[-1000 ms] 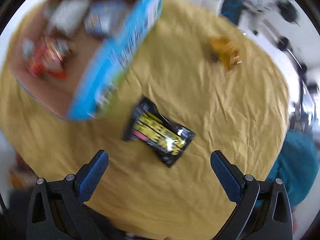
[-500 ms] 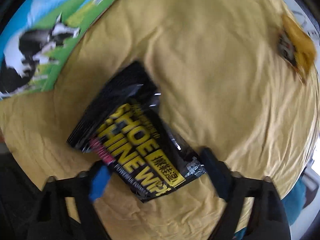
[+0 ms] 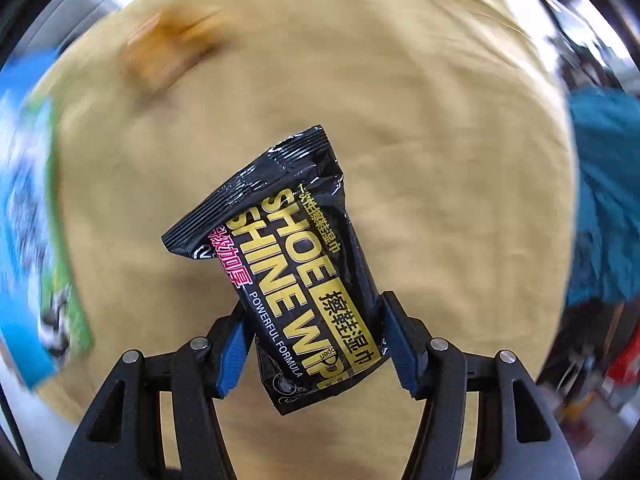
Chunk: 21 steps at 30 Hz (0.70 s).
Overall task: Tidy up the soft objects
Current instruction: 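Grasp the yellow snack bag with the left gripper while the right grasps the black wipes packet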
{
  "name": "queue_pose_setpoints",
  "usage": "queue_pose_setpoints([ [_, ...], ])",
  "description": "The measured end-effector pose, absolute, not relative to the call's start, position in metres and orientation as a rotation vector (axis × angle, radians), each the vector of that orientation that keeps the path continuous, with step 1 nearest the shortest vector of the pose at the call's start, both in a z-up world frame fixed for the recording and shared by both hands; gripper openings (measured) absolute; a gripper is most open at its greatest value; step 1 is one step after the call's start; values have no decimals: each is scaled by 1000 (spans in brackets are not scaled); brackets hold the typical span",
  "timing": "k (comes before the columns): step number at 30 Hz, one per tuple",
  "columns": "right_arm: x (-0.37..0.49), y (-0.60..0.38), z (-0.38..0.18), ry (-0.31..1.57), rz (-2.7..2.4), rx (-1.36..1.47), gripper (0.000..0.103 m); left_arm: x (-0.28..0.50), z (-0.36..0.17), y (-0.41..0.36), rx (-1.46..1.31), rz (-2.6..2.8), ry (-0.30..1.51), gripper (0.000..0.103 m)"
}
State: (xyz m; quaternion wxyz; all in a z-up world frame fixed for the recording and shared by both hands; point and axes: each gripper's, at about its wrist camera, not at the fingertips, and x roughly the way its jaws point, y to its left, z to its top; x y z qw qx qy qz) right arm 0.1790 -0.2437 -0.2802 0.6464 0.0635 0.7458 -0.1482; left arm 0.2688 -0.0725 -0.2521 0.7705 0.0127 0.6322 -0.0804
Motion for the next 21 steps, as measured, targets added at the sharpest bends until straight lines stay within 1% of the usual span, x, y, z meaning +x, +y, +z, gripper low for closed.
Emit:
queue_pose_setpoints([
  [5,197,-311,-270,1688,-438,230,64,336,-275,-153,50,-268,1447,92],
  [8,207,-322,-272,1714,-395,264,66,371,-297,-187,88,-285,1496,92],
  [9,202,-318,-282,1723,-382,274,67,383,-309,-200,111,-302,1518,92],
  [12,209,-332,-287,1750,-326,297,78,403,-339,-230,221,-326,1574,92],
  [13,210,-335,-285,1745,-311,295,83,408,-351,-237,252,-329,1600,92],
  [14,210,-339,-284,1742,-306,296,86,412,-362,-242,279,-333,1625,92],
  [17,218,-344,-280,1745,-288,291,86,425,-391,-250,307,-334,1678,91],
  [19,223,-353,-282,1757,-285,296,86,431,-403,-251,285,-347,1702,81],
  [20,229,-356,-283,1764,-282,303,86,433,-408,-252,265,-356,1703,72],
  [21,226,-358,-287,1768,-281,308,86,434,-413,-252,244,-359,1720,66],
])
